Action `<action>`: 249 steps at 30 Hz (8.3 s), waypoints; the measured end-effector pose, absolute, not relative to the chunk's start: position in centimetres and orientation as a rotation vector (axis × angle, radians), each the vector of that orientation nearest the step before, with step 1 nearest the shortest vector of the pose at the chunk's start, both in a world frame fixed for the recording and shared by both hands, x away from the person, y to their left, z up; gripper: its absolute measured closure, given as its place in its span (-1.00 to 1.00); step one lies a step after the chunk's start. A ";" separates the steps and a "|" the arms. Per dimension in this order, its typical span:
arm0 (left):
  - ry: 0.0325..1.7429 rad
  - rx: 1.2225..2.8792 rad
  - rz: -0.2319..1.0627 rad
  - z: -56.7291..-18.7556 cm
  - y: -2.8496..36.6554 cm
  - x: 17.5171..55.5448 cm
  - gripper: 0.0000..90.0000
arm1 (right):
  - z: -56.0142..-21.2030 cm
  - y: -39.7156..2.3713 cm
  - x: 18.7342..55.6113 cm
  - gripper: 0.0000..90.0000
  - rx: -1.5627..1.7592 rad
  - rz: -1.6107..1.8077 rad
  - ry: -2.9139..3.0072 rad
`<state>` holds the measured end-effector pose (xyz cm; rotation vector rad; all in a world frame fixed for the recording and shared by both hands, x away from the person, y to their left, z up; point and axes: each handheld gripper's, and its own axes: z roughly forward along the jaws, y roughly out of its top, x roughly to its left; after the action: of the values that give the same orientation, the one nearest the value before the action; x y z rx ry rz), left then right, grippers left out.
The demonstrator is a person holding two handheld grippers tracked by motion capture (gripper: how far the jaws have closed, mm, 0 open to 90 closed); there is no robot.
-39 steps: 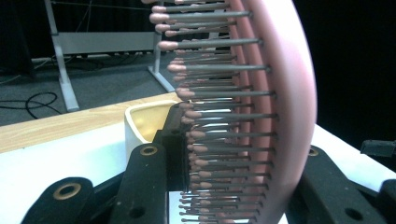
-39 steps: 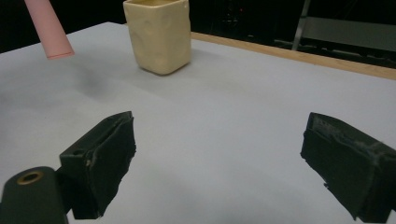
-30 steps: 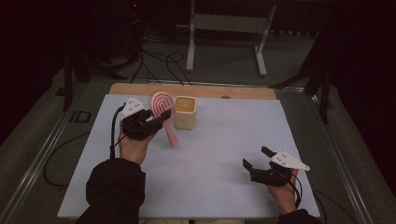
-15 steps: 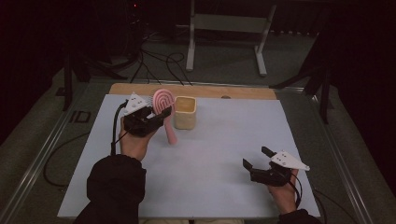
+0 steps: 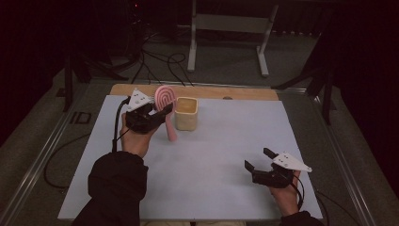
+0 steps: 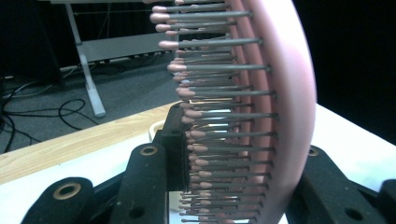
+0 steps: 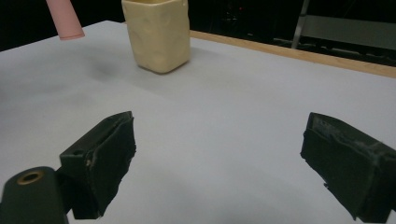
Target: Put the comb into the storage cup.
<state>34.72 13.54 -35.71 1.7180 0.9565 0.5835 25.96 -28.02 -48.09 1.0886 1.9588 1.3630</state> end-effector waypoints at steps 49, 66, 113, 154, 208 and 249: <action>0.999 1.734 0.687 -34.5 12.7 37.0 0.43 | -48.2 -28.0 26.0 -0.78 1.092 1.371 1.964; 0.997 1.744 0.737 -33.5 12.4 37.6 0.43 | -48.2 -28.1 26.0 -0.78 1.094 1.375 1.961; 1.057 1.698 0.765 -32.1 12.2 39.9 0.43 | -48.2 -28.4 26.1 -0.78 1.115 1.393 1.945; 1.046 1.664 0.794 -31.1 9.8 42.4 0.43 | -48.2 -28.8 26.1 -0.78 1.142 1.422 1.925; 1.038 1.659 0.743 -32.9 6.8 43.2 0.43 | -48.1 -29.0 26.2 -0.78 1.152 1.426 1.918; 1.044 1.666 0.705 -35.4 5.3 43.0 0.42 | -48.1 -29.0 26.2 -0.78 1.152 1.418 1.920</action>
<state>42.99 5.28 -35.42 1.6663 1.0442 0.7047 26.24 -28.96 -48.15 1.1522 1.9199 1.4182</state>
